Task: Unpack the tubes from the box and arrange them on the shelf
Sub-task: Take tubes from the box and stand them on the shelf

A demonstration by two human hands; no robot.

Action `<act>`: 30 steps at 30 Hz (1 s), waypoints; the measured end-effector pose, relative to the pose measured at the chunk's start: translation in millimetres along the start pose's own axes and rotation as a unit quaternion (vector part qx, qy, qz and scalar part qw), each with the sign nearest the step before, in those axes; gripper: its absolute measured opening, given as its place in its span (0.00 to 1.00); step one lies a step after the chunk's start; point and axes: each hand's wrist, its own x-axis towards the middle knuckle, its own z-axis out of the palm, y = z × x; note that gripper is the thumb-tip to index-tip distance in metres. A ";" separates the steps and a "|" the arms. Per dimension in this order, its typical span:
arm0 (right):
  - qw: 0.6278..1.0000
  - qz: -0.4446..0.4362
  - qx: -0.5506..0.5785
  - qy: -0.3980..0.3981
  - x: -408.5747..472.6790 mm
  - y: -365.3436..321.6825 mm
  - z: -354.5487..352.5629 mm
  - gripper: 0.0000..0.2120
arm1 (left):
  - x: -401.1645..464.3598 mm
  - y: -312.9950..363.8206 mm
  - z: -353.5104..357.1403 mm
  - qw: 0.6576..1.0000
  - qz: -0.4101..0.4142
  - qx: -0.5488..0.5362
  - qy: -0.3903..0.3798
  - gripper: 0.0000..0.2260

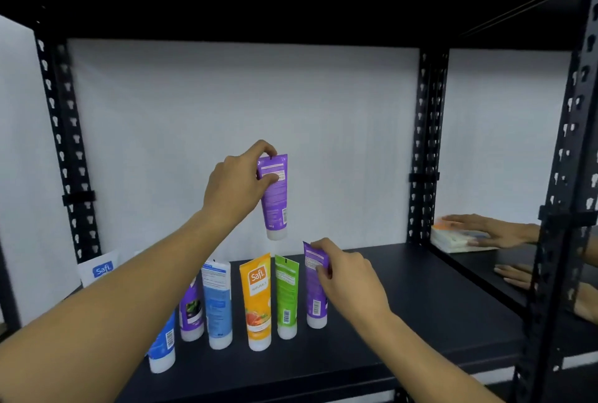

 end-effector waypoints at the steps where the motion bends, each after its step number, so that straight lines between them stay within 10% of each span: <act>1: 1.000 -0.002 0.002 0.001 -0.3 0.9 0.8 0.15 | 0.5 -3.6 5.7 1.000 -0.002 0.009 -0.006 0.20; 18: 1.000 -0.010 0.016 -0.008 2.5 8.2 9.3 0.20 | -21.6 -42.2 65.0 0.954 -0.058 -0.015 -0.295 0.10; 30: 1.000 -0.011 -0.009 -0.019 0.3 2.1 7.6 0.20 | -26.9 -43.1 55.3 0.945 -0.056 0.028 -0.320 0.13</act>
